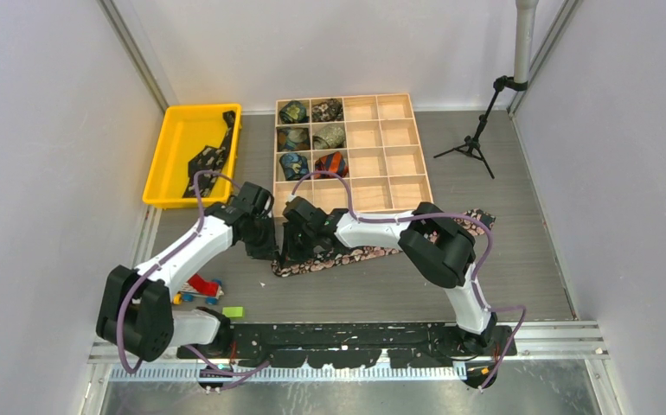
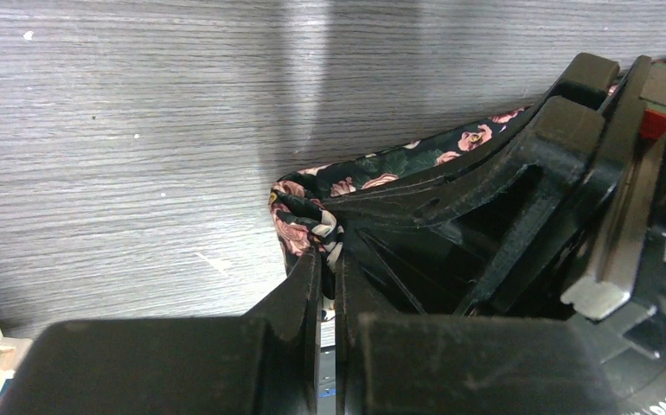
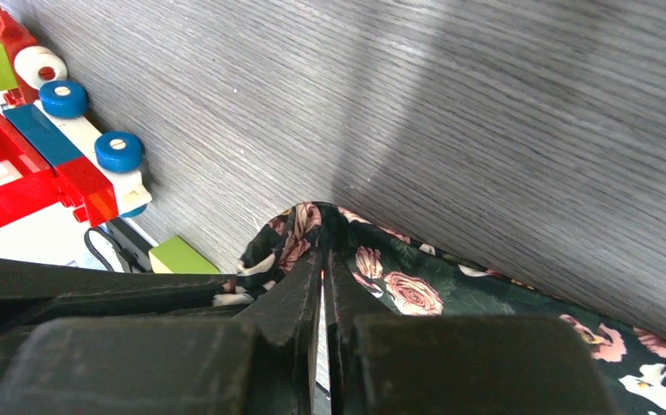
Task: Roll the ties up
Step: Roll the tie at the center of the board.
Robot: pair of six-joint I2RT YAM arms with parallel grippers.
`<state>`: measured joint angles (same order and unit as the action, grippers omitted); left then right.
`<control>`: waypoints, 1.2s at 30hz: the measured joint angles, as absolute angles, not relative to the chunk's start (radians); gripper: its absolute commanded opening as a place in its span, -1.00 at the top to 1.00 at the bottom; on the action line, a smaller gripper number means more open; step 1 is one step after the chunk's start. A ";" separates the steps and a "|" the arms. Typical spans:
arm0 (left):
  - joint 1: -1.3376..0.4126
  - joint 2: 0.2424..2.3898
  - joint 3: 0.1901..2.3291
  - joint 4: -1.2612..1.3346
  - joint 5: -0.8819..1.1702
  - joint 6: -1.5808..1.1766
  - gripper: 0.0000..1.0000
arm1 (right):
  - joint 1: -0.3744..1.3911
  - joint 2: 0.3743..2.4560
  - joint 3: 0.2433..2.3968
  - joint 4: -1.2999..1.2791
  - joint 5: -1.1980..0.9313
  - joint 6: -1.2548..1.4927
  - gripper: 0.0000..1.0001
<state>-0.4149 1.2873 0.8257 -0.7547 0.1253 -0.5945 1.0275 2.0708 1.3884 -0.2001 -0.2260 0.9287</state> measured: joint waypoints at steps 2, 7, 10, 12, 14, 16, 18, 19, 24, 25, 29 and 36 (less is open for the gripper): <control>-0.426 1.303 0.832 -0.755 0.120 -0.597 1.00 | 1.028 2.071 1.385 -0.192 -0.227 0.935 0.79; -0.467 1.348 0.841 -0.753 0.104 -0.606 1.00 | 1.028 2.071 1.359 -0.176 -0.231 0.946 0.79; -0.494 1.384 0.854 -0.752 0.094 -0.617 1.00 | 1.028 2.071 1.341 -0.170 -0.231 0.947 0.79; -0.509 1.403 0.858 -0.751 0.086 -0.621 1.00 | 1.026 2.070 1.330 -0.162 -0.231 0.950 0.79; -0.518 1.417 0.864 -0.753 0.078 -0.623 1.00 | 1.025 2.062 1.316 -0.151 -0.229 0.950 0.79; -0.527 1.434 0.868 -0.751 0.074 -0.626 1.00 | 1.024 2.047 1.298 -0.150 -0.223 0.950 0.79; -0.538 1.457 0.868 -0.746 0.071 -0.629 1.00 | 1.023 2.030 1.279 -0.154 -0.214 0.949 0.79; -0.546 1.475 0.868 -0.743 0.070 -0.630 1.00 | 1.023 2.023 1.272 -0.159 -0.210 0.949 0.79; -0.558 1.498 0.869 -0.726 0.070 -0.646 0.94 | 1.021 1.963 1.237 -0.198 -0.183 0.940 0.78; -0.559 1.501 0.869 -0.722 0.071 -0.648 0.91 | 1.020 1.940 1.228 -0.206 -0.179 0.938 0.78; -0.566 1.505 0.871 -0.710 0.071 -0.655 0.69 | 1.019 1.858 1.213 -0.218 -0.162 0.928 0.78; -0.566 1.506 0.888 -0.713 0.068 -0.661 0.37 | 1.012 1.806 1.213 -0.242 -0.132 0.911 0.64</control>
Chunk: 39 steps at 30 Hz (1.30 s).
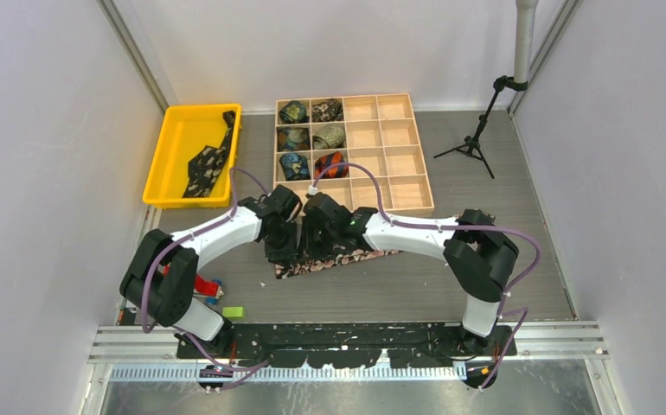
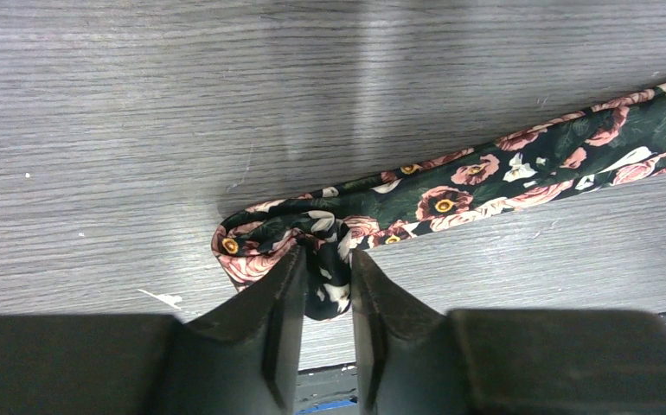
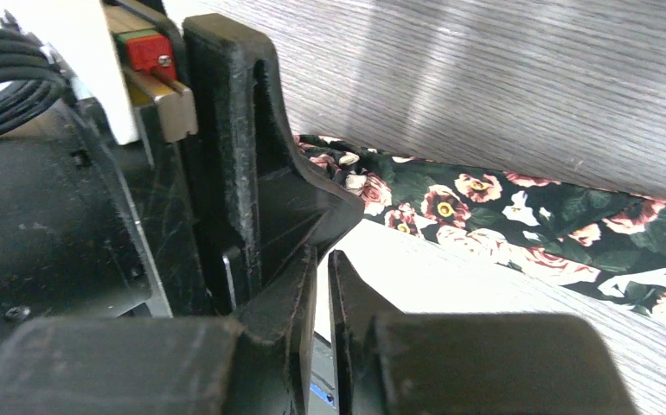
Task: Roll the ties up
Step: Roll the tie at the center of the board.
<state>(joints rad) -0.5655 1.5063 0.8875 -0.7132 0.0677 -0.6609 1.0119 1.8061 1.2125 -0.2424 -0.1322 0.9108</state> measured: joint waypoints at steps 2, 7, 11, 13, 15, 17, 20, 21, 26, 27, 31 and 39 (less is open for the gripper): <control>-0.567 1.506 0.892 -0.716 0.068 -0.665 0.35 | 1.009 1.806 1.210 -0.249 -0.128 0.910 0.57; -0.567 1.506 0.900 -0.724 0.066 -0.672 0.33 | 1.007 1.806 1.203 -0.254 -0.117 0.898 0.39; -0.567 1.498 0.900 -0.728 0.064 -0.676 0.33 | 1.007 1.806 1.191 -0.250 -0.113 0.894 0.32; -0.567 1.486 0.900 -0.732 0.060 -0.678 0.28 | 1.007 1.806 1.185 -0.242 -0.112 0.894 0.30; -0.567 1.464 0.900 -0.739 0.053 -0.682 0.25 | 1.007 1.806 1.180 -0.234 -0.112 0.896 0.29; -0.564 1.438 0.899 -0.748 0.044 -0.683 0.23 | 1.007 1.806 1.178 -0.228 -0.110 0.897 0.27; -0.554 1.401 0.897 -0.757 0.027 -0.692 0.23 | 1.007 1.806 1.178 -0.218 -0.111 0.897 0.25; -0.547 1.386 0.895 -0.754 0.022 -0.698 0.22 | 1.008 1.806 1.178 -0.218 -0.115 0.898 0.25; -0.525 1.354 0.894 -0.723 0.019 -0.712 0.24 | 1.036 1.806 1.178 -0.204 -0.141 0.907 0.21; -0.521 1.349 0.892 -0.721 0.019 -0.715 0.24 | 1.040 1.806 1.178 -0.205 -0.144 0.908 0.20; -0.509 1.314 0.880 -0.719 0.015 -0.725 0.24 | 1.047 1.806 1.178 -0.198 -0.154 0.915 0.17; -0.491 1.116 0.845 -0.722 -0.049 -0.722 -0.31 | 1.052 1.841 1.209 -0.186 -0.166 0.919 0.23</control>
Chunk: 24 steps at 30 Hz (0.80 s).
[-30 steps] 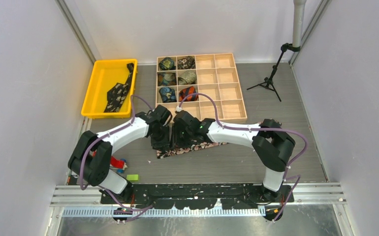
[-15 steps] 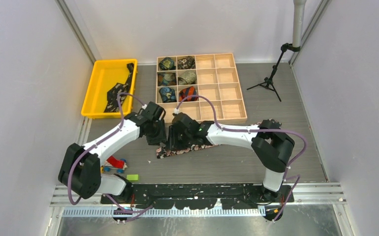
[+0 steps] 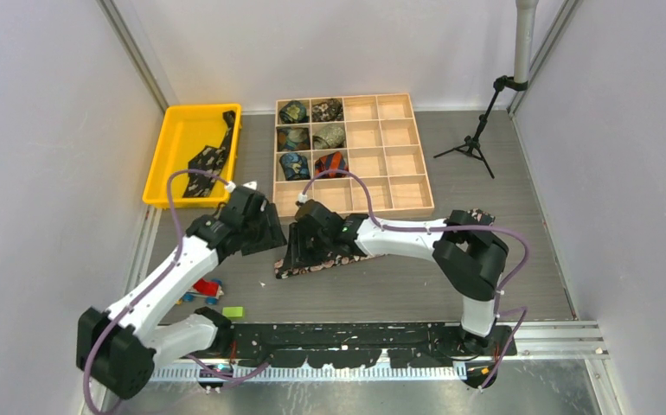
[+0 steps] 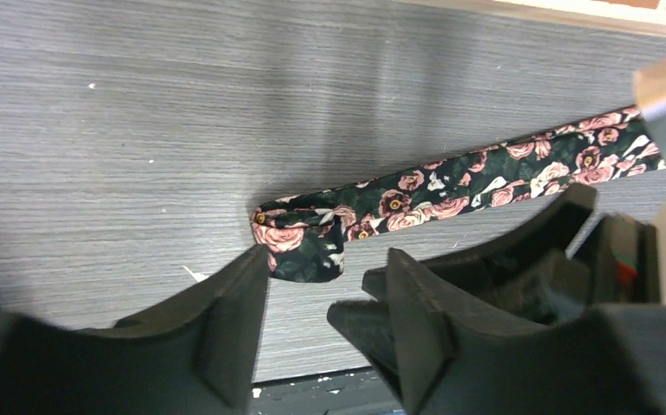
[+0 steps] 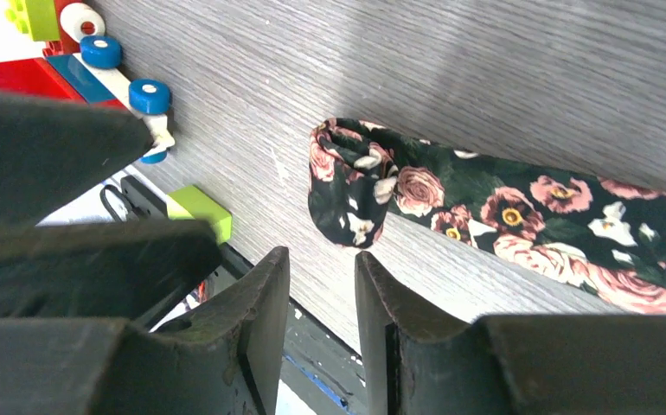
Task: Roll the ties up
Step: Roll the tie at the center of the board.
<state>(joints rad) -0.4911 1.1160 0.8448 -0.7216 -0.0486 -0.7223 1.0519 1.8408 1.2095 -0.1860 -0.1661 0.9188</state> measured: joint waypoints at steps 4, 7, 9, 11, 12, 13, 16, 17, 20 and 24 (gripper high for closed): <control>-0.487 0.973 0.778 -0.726 -0.088 -0.725 -0.41 | 1.052 1.882 1.242 -0.197 -0.166 0.918 0.31; -0.486 0.921 0.752 -0.736 -0.118 -0.729 -0.42 | 1.052 1.898 1.257 -0.213 -0.162 0.913 0.38; -0.484 0.902 0.734 -0.739 -0.131 -0.738 -0.42 | 1.052 1.907 1.265 -0.220 -0.158 0.911 0.42; -0.484 0.890 0.712 -0.739 -0.134 -0.753 -0.42 | 1.052 1.916 1.274 -0.227 -0.157 0.906 0.45; -0.484 0.885 0.699 -0.739 -0.134 -0.759 -0.42 | 1.052 1.919 1.277 -0.231 -0.157 0.903 0.47; -0.484 0.880 0.686 -0.739 -0.133 -0.767 -0.41 | 1.052 1.924 1.281 -0.238 -0.154 0.899 0.49; -0.484 0.871 0.654 -0.738 -0.124 -0.787 -0.39 | 1.052 1.932 1.292 -0.256 -0.149 0.889 0.52; -0.484 0.870 0.650 -0.738 -0.121 -0.788 -0.38 | 1.052 1.933 1.295 -0.262 -0.147 0.887 0.53; -0.484 0.865 0.631 -0.731 -0.110 -0.798 -0.33 | 1.052 1.938 1.306 -0.276 -0.139 0.876 0.54; -0.484 0.858 0.597 -0.721 -0.100 -0.803 -0.28 | 1.047 1.938 1.311 -0.286 -0.131 0.863 0.55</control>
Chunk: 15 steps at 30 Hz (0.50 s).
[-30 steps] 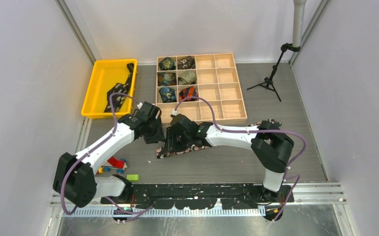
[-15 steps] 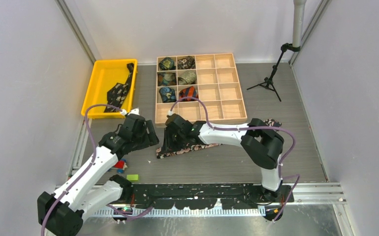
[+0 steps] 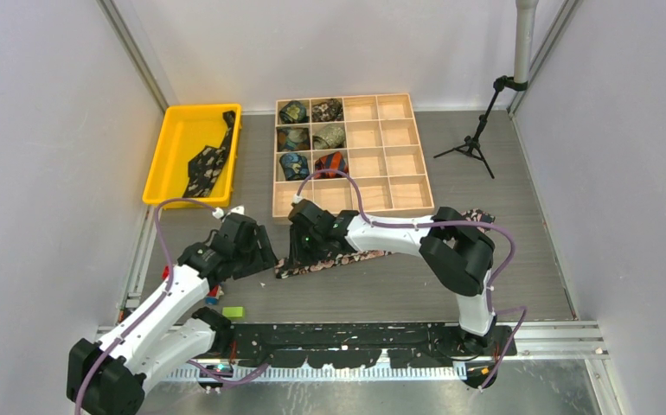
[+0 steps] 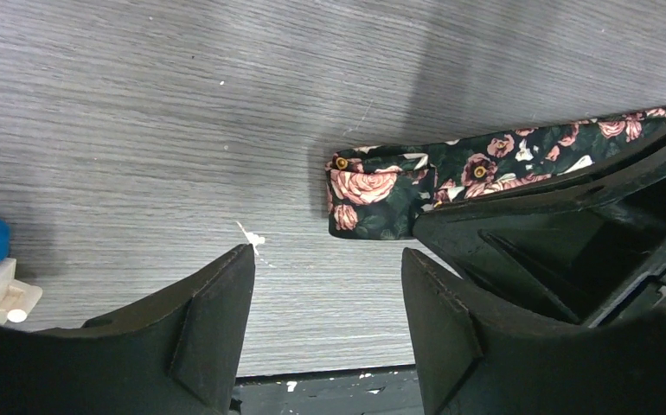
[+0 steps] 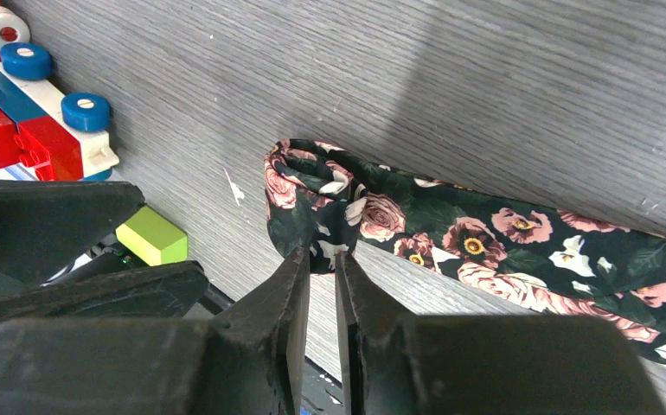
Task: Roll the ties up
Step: Roll the tie at the center of the board.
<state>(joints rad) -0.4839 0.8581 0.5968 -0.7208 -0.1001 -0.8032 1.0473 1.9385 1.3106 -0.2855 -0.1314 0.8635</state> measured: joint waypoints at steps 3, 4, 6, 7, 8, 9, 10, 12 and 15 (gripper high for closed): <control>-0.484 0.852 0.580 -0.714 -0.092 -0.803 -0.27 | 1.040 1.944 1.317 -0.292 -0.131 0.856 0.55; -0.484 0.849 0.577 -0.708 -0.088 -0.802 -0.26 | 1.037 1.946 1.319 -0.294 -0.131 0.852 0.56; -0.484 0.840 0.567 -0.689 -0.081 -0.800 -0.26 | 1.031 1.953 1.320 -0.294 -0.131 0.845 0.56; -0.484 0.837 0.559 -0.676 -0.076 -0.799 -0.26 | 1.029 1.957 1.320 -0.294 -0.130 0.842 0.57; -0.484 0.835 0.550 -0.661 -0.073 -0.797 -0.26 | 1.025 1.962 1.320 -0.294 -0.130 0.840 0.57; -0.484 0.836 0.541 -0.651 -0.067 -0.796 -0.26 | 1.022 1.968 1.320 -0.294 -0.130 0.837 0.57; -0.484 0.836 0.529 -0.638 -0.062 -0.794 -0.26 | 1.019 1.975 1.320 -0.295 -0.130 0.835 0.57; -0.484 0.844 0.511 -0.619 -0.053 -0.789 -0.25 | 1.016 1.991 1.320 -0.296 -0.130 0.829 0.58; -0.484 0.859 0.495 -0.597 -0.045 -0.781 -0.25 | 1.010 2.005 1.320 -0.297 -0.134 0.825 0.58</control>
